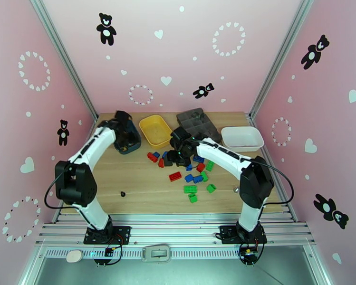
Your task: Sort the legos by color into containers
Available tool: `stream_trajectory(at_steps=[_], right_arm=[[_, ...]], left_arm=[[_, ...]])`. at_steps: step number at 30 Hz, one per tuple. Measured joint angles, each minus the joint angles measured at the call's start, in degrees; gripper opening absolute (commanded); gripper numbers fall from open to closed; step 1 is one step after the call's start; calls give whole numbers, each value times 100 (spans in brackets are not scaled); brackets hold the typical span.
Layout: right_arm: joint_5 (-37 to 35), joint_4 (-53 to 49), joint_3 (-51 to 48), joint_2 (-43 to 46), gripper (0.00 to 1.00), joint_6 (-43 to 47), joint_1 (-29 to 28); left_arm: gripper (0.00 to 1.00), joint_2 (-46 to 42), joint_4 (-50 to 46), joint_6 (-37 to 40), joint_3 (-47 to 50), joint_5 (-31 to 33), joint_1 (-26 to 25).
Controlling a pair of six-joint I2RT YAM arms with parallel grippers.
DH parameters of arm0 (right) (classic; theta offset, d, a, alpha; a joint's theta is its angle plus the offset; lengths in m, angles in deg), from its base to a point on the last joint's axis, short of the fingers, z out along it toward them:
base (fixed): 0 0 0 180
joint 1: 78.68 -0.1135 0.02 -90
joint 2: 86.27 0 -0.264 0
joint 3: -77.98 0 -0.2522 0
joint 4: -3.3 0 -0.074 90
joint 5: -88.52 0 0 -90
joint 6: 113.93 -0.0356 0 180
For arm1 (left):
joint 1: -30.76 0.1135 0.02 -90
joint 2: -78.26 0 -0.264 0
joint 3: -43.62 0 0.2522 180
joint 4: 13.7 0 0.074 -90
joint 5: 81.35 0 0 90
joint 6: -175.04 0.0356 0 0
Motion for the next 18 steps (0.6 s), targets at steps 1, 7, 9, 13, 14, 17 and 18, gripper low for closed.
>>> stream_trajectory(at_steps=[1,7,9,13,14,17,18], right_arm=[[-46,4,-129,109,67,2,50],[-260,4,-992,953,71,4,400],[-308,-9,-1303,1241,71,7,522],[-448,-70,-1891,1797,73,2,671],[-470,-81,-2013,1921,73,-4,675],[-546,-133,-2385,2323,74,-66,678],[-564,-146,-2514,2468,74,-103,678]], left_arm=[[73,-87,61,31,164,-11,-225],[74,-249,474,214,739,-111,-1405],[74,-214,568,308,769,-136,-1755],[74,122,728,590,636,-149,-2494],[74,280,743,662,555,-149,-2627],[74,894,761,920,278,-144,-2966],[74,1097,748,1010,184,-142,-3051]])
